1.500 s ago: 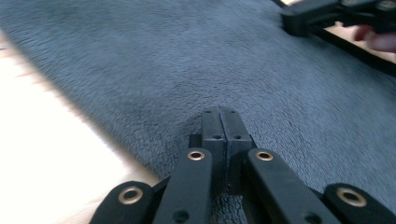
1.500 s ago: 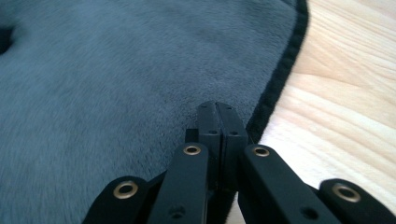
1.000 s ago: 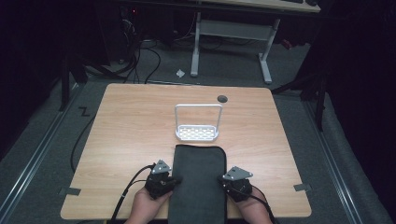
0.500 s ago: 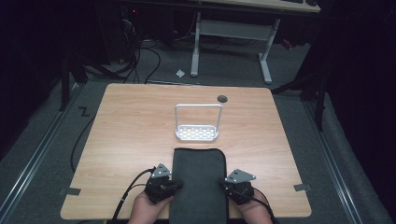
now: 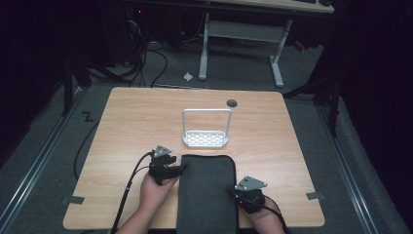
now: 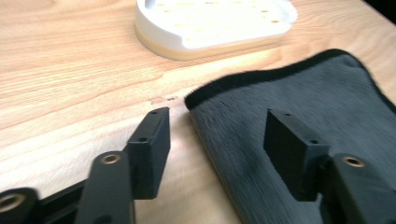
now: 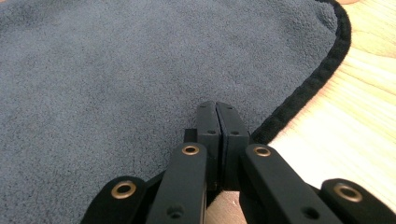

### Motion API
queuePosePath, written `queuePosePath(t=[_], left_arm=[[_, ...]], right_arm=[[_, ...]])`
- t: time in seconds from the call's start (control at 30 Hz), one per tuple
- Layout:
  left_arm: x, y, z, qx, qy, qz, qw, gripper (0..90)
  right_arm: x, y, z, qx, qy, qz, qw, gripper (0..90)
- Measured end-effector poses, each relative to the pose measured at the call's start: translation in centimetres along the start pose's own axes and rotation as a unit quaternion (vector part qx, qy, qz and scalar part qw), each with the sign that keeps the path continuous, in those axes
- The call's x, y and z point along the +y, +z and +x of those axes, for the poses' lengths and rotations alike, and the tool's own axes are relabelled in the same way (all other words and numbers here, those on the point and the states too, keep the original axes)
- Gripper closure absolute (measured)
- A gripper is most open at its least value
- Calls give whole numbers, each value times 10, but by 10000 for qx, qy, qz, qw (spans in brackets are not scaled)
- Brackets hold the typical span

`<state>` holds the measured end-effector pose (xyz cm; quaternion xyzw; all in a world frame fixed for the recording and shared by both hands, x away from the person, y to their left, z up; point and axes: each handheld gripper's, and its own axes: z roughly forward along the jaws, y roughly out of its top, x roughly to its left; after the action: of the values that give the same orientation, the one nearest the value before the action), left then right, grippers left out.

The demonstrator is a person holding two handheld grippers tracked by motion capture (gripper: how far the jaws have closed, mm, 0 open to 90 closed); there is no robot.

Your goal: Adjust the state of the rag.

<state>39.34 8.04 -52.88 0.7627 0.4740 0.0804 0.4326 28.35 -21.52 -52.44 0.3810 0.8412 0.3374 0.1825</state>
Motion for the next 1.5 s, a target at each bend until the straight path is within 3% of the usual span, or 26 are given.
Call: queuePosePath(t=[0.03,0.13,0.27,0.37,0.47,0.6,0.77,1.13,1.27,1.5], left_arm=[[0,4,0,-22,-50,36,10000,399],[2,10,-5,38,47,59,10000,440],[3,12,-7,151,111,84,9998,624],[1,12,-6,107,167,78,9998,752],[-1,13,-7,22,257,55,9997,823],[-2,12,-3,-125,93,24,9999,838],[-3,12,-2,-142,78,15,9999,837],[-3,12,-1,-178,14,-5,9998,830],[-3,11,-1,-182,8,-2,9998,829],[-3,12,-1,-191,-11,-6,9998,829]], right_arm=[[0,0,0,1,-2,-1,10000,897],[0,0,0,-8,-9,-12,10000,897],[0,0,0,-14,-27,-16,10000,896],[0,0,1,-21,-40,-19,10000,895],[0,0,0,-21,-42,-23,10000,894],[0,1,0,-13,-25,-17,10000,893],[2,-1,0,2,76,-68,9999,836],[20,-8,-15,-335,319,-397,9981,712],[33,-1,-26,-471,415,-439,9971,641],[52,28,-42,-536,646,-303,9960,555]])
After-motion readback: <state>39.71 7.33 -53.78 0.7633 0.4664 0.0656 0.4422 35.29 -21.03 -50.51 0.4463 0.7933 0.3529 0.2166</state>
